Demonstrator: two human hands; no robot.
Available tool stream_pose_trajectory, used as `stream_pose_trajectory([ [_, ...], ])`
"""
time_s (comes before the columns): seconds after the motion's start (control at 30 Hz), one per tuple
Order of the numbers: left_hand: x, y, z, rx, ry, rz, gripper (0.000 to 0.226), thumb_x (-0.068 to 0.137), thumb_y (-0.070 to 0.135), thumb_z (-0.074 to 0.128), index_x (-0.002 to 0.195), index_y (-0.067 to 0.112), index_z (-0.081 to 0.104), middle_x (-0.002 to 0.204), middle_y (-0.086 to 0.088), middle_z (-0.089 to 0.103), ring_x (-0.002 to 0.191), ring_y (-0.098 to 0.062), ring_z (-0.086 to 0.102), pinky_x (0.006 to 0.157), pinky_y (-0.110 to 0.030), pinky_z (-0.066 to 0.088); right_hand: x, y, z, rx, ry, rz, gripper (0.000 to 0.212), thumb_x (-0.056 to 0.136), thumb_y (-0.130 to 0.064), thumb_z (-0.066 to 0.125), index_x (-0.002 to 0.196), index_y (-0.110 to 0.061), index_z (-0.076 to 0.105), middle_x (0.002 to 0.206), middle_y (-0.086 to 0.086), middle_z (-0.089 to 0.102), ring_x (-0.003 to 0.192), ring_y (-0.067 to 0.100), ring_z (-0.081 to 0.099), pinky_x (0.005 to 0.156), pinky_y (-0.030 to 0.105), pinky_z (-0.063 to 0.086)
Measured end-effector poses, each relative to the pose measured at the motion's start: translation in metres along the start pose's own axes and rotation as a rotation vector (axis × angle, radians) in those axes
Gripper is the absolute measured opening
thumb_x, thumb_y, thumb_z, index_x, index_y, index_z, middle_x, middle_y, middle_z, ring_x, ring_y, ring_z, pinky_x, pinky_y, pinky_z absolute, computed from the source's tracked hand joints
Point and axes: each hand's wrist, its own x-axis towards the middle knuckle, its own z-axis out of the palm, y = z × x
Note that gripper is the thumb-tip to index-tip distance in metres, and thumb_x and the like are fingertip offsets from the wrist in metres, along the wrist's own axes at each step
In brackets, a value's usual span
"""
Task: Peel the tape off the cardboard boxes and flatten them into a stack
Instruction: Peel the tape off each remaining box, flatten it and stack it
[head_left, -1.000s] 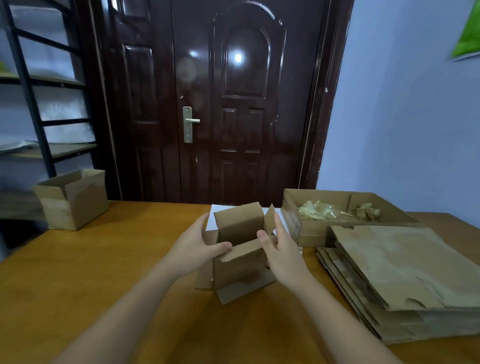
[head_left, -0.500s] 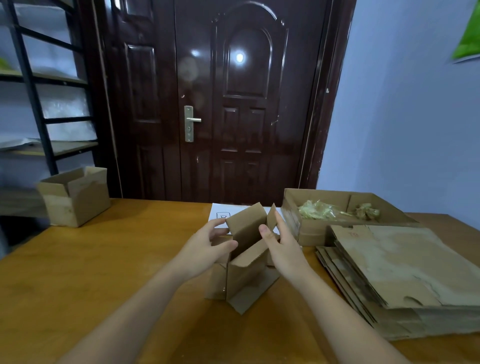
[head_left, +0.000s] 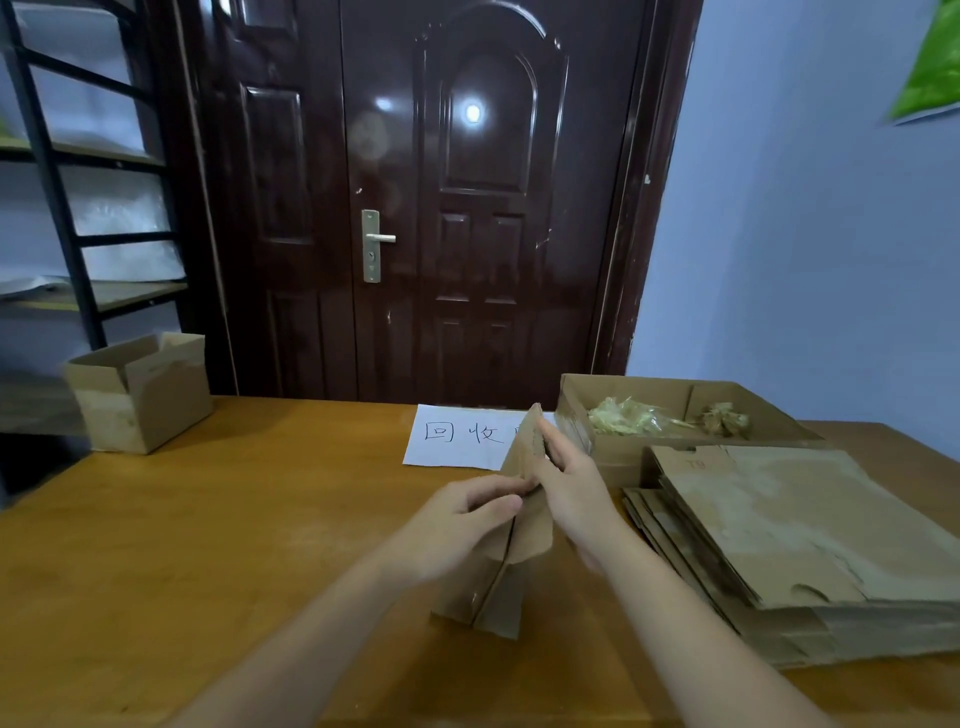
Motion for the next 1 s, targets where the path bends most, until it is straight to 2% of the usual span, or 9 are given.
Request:
stream_pose_trajectory([
  [0.1,0.003,-0.003,-0.001,-0.060,0.097,0.012,0.026,0.107,0.027,0.053,0.128,0.029,0.069,0.124,0.017,0.070,0.118,-0.001,0.063,0.092,-0.014,0.048,-0.002,-0.003,-0.007,-0.031,0.041,0.000,0.052,0.106,-0.014,0.045,0.155,-0.031,0.040,0.151,-0.018,0.045,0.128,-0.005,0.044,0.104,0.024,0.048],
  [0.23,0.011,-0.007,-0.007,-0.152,0.310,0.007,0.024,0.106,0.027,0.055,0.126,0.029,0.067,0.124,0.019,0.070,0.121,0.000,0.060,0.098,-0.020,0.049,-0.006,-0.011,-0.011,-0.008,0.033,-0.023,0.056,0.104,-0.008,0.044,0.154,-0.031,0.041,0.147,-0.018,0.046,0.137,0.004,0.043,0.116,0.038,0.041],
  [0.43,0.014,-0.022,-0.026,-0.126,0.519,-0.307,0.083,0.088,0.065,0.066,0.156,0.032,0.030,0.136,0.022,0.043,0.120,-0.006,0.049,0.090,-0.026,0.042,-0.011,-0.020,-0.019,0.134,-0.073,-0.094,0.054,0.101,-0.005,0.049,0.146,-0.036,0.052,0.134,-0.023,0.062,0.115,-0.004,0.063,0.084,0.013,0.054],
  [0.53,0.016,-0.024,-0.032,-0.407,0.472,-0.498,0.076,0.082,0.064,0.075,0.141,0.026,0.046,0.115,0.006,0.065,0.098,-0.013,0.066,0.080,-0.033,0.051,-0.011,-0.023,-0.021,0.264,-0.094,-0.086,0.052,0.098,-0.001,0.050,0.135,-0.036,0.062,0.125,-0.020,0.070,0.110,0.004,0.069,0.078,0.018,0.057],
  [0.63,0.008,-0.036,-0.040,-0.665,0.324,-0.546,0.076,0.070,0.063,0.088,0.130,0.021,0.067,0.114,-0.011,0.076,0.104,-0.032,0.074,0.100,-0.048,0.052,-0.010,-0.022,-0.021,0.313,-0.070,-0.067,0.054,0.096,0.003,0.048,0.133,-0.032,0.065,0.124,-0.016,0.071,0.112,0.006,0.069,0.084,0.022,0.058],
  [0.73,-0.006,-0.039,-0.042,-0.651,0.288,-0.489,0.088,0.058,0.065,0.093,0.128,0.020,0.065,0.115,-0.013,0.076,0.103,-0.035,0.074,0.091,-0.051,0.056,-0.008,-0.018,-0.025,0.281,-0.042,-0.037,0.052,0.098,-0.001,0.051,0.140,-0.029,0.060,0.130,-0.012,0.069,0.113,0.004,0.067,0.092,0.024,0.057],
  [0.8,-0.005,-0.037,-0.041,-0.548,0.381,-0.460,0.091,0.056,0.067,0.093,0.126,0.020,0.060,0.105,-0.007,0.079,0.095,-0.029,0.077,0.080,-0.046,0.060,-0.008,-0.014,-0.028,0.169,-0.054,-0.047,0.050,0.099,-0.025,0.062,0.147,-0.033,0.052,0.137,-0.019,0.060,0.118,-0.003,0.062,0.089,0.016,0.053],
  [0.9,0.000,-0.033,-0.039,-0.394,0.571,-0.431,0.081,0.060,0.064,0.088,0.122,0.024,0.056,0.104,-0.005,0.077,0.093,-0.026,0.075,0.073,-0.043,0.060,-0.008,-0.006,-0.033,-0.055,-0.162,-0.072,0.100,0.073,-0.074,0.073,0.157,-0.040,0.031,0.130,-0.045,0.043,0.119,-0.023,0.046,0.086,0.006,0.042],
  [1.0,0.003,-0.032,-0.040,-0.285,0.654,-0.371,0.073,0.068,0.061,0.086,0.122,0.028,0.051,0.109,-0.001,0.070,0.092,-0.022,0.072,0.064,-0.036,0.058,-0.005,0.003,-0.036,-0.161,-0.227,-0.074,0.119,0.065,-0.065,0.087,0.159,-0.043,0.018,0.118,-0.054,0.040,0.101,-0.036,0.044,0.073,-0.002,0.043],
])
